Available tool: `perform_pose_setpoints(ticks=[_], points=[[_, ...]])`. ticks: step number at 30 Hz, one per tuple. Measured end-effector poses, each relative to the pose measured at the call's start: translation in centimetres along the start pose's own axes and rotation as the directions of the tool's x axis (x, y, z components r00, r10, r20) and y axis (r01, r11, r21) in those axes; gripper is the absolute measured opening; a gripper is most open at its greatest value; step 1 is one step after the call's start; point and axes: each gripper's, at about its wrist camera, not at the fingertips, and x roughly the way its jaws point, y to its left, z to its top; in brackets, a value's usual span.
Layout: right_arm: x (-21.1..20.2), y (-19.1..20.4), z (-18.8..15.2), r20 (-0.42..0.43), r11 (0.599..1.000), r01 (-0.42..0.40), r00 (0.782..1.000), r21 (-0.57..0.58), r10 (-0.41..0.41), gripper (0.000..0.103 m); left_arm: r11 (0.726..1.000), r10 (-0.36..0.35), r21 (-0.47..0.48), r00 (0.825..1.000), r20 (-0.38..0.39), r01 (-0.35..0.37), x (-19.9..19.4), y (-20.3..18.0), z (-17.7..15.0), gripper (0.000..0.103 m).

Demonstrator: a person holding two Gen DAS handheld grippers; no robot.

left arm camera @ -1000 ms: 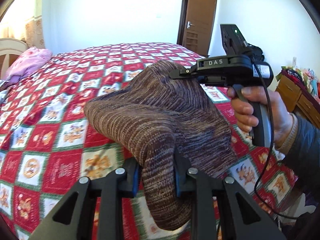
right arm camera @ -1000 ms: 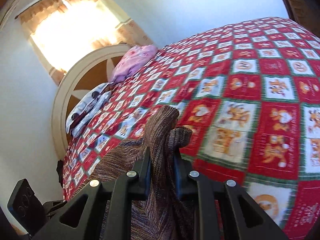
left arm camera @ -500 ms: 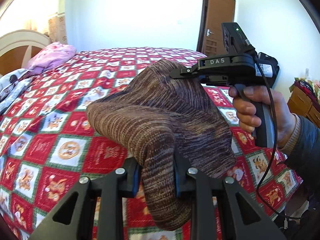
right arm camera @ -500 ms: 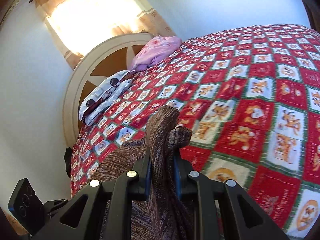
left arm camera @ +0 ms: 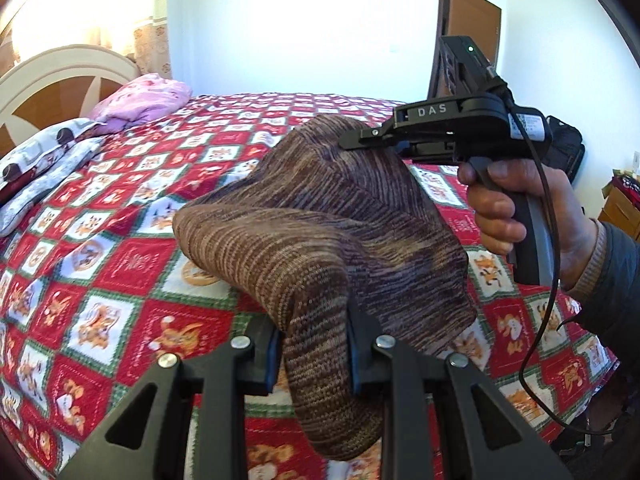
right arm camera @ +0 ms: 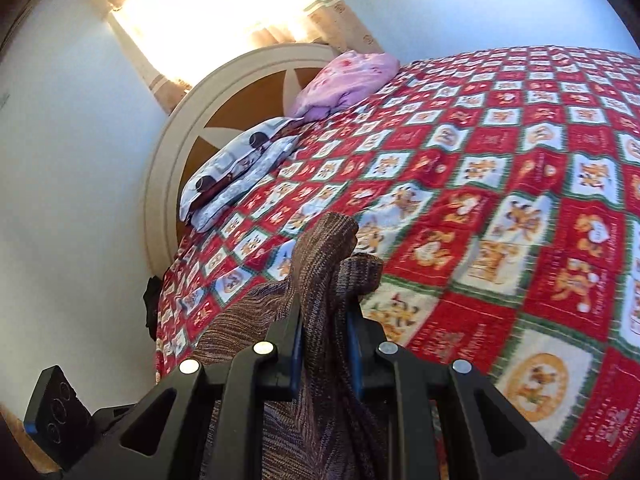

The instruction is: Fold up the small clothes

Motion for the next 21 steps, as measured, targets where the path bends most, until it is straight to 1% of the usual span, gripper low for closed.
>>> perform_pose_setpoints(ticks=[5,12,17,21], points=[[1.9,1.4,0.1,-0.026,1.0,-0.011,1.0,-0.016,0.011,0.019,1.0,0.016,-0.016,1.0,-0.006,-0.016,-0.5,1.2,-0.6,0.027],[4.8,2.5,-0.3,-0.081,1.0,-0.008,0.997,-0.026,0.006,0.019,0.999,0.035,-0.021,0.999,-0.019,-0.036,-0.8,2.5,-1.5,0.027],[6.1,3.0,-0.9,-0.11,0.999,-0.008,0.994,-0.037,0.003,0.019,0.998,0.05,-0.031,0.998,-0.038,-0.052,-0.8,3.3,-2.6,0.027],[7.0,2.8,-1.1,-0.123,1.0,-0.001,0.992,-0.03,-0.003,0.019,0.997,0.068,-0.019,0.996,-0.053,-0.069,-0.6,3.4,-3.2,0.027]])
